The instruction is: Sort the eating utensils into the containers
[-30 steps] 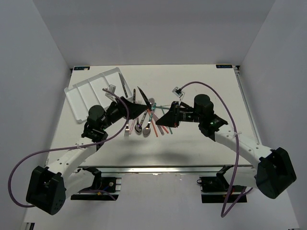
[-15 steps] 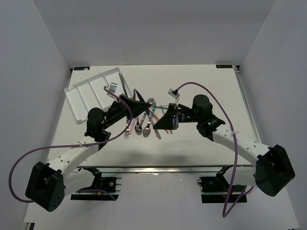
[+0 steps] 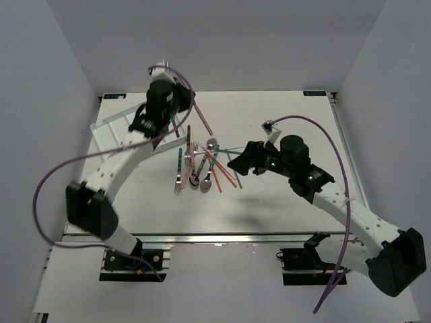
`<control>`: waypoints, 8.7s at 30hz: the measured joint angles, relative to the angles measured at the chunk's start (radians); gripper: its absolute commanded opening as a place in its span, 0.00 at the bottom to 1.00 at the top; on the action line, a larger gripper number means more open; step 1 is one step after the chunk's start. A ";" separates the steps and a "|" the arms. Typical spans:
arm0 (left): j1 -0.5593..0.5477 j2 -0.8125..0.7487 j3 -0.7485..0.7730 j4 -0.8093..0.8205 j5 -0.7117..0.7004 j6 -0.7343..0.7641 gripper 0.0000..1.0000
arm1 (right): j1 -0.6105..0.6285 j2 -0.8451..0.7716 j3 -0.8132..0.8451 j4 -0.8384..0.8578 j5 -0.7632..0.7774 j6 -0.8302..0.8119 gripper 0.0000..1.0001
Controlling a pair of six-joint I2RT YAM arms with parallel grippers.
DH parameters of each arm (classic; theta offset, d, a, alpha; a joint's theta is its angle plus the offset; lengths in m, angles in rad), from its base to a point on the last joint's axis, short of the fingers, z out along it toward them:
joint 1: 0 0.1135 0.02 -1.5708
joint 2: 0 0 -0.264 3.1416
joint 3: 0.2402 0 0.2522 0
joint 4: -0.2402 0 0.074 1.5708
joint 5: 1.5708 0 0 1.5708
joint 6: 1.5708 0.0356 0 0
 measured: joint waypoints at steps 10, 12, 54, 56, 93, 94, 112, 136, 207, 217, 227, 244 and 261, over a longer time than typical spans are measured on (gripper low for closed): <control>0.267 0.838 0.907 -0.556 -0.216 0.140 0.00 | -0.006 -0.124 -0.025 -0.203 0.217 -0.123 0.89; 0.306 0.882 0.916 -0.590 -0.200 0.154 0.00 | -0.010 -0.134 -0.035 -0.221 0.230 -0.137 0.89; 0.356 -0.454 -0.065 -0.342 -0.030 0.158 0.98 | -0.024 0.078 -0.013 -0.285 0.504 -0.078 0.89; 0.355 -0.560 -0.184 -0.314 -0.050 0.182 0.98 | -0.031 0.111 -0.005 -0.292 0.576 -0.010 0.88; 0.349 -0.584 -0.586 -0.360 0.183 0.228 0.98 | -0.048 0.687 0.275 -0.460 0.821 0.458 0.00; 0.348 -0.587 -0.595 -0.330 0.236 0.200 0.98 | -0.046 0.635 0.233 -0.433 0.801 0.408 0.00; 0.028 -0.317 -0.611 0.217 0.384 -0.217 0.81 | 0.301 0.124 0.012 0.012 0.231 -0.238 0.00; 0.104 -0.086 -0.136 -0.159 0.162 -0.052 0.00 | 0.187 0.023 0.032 -0.133 0.566 -0.101 0.89; 0.472 -0.718 -0.623 -0.373 0.040 0.189 0.98 | 0.066 0.795 0.380 -0.259 0.463 -0.313 0.36; 0.463 -0.721 -0.626 -0.347 0.089 0.201 0.98 | 0.066 0.827 0.397 -0.254 0.467 -0.327 0.04; 0.440 -0.673 -0.689 -0.158 0.396 0.107 0.98 | 0.088 0.709 0.312 -0.246 0.468 -0.282 0.00; 0.051 -0.507 -0.758 0.238 0.435 -0.174 0.78 | 0.190 0.280 0.153 0.092 -0.046 -0.037 0.00; 0.016 -0.423 -0.633 0.192 0.315 -0.180 0.00 | 0.228 0.320 0.180 0.061 0.055 -0.007 0.89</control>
